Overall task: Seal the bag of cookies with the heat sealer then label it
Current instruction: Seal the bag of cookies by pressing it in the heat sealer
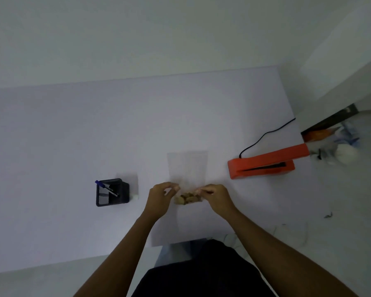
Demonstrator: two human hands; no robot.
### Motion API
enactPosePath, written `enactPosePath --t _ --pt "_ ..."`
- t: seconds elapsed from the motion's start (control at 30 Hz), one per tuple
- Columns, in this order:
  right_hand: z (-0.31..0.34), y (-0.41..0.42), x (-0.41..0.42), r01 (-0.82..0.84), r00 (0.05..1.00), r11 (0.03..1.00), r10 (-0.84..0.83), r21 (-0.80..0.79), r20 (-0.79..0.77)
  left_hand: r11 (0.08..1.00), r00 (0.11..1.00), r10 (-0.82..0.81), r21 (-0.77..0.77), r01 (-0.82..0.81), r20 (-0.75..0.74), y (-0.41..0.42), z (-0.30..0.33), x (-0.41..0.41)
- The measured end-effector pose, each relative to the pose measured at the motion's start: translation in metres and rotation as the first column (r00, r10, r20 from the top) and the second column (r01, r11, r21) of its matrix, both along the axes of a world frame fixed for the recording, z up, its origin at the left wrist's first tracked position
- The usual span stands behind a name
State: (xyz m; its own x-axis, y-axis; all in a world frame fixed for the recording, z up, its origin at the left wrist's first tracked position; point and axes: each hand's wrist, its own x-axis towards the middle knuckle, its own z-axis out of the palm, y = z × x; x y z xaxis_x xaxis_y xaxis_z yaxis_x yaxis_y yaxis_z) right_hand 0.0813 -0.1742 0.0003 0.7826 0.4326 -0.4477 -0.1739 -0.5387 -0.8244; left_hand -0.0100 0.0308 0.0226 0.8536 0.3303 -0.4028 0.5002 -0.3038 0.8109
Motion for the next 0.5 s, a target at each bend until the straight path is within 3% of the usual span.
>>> enactPosePath --t 0.13,0.33,0.5 --pt "0.01 0.002 -0.003 0.053 0.998 0.995 -0.049 0.086 -0.047 0.989 0.995 -0.091 -0.11 0.095 0.043 0.014 0.003 -0.002" --pt "0.029 0.02 -0.004 0.157 0.986 0.971 -0.144 0.181 -0.081 0.971 0.988 -0.034 -0.228 0.068 0.149 0.022 0.019 0.003" --pt "0.047 0.028 0.001 0.211 0.968 0.943 -0.164 0.257 -0.193 0.948 0.992 0.022 -0.317 0.019 0.124 0.024 0.035 0.016"
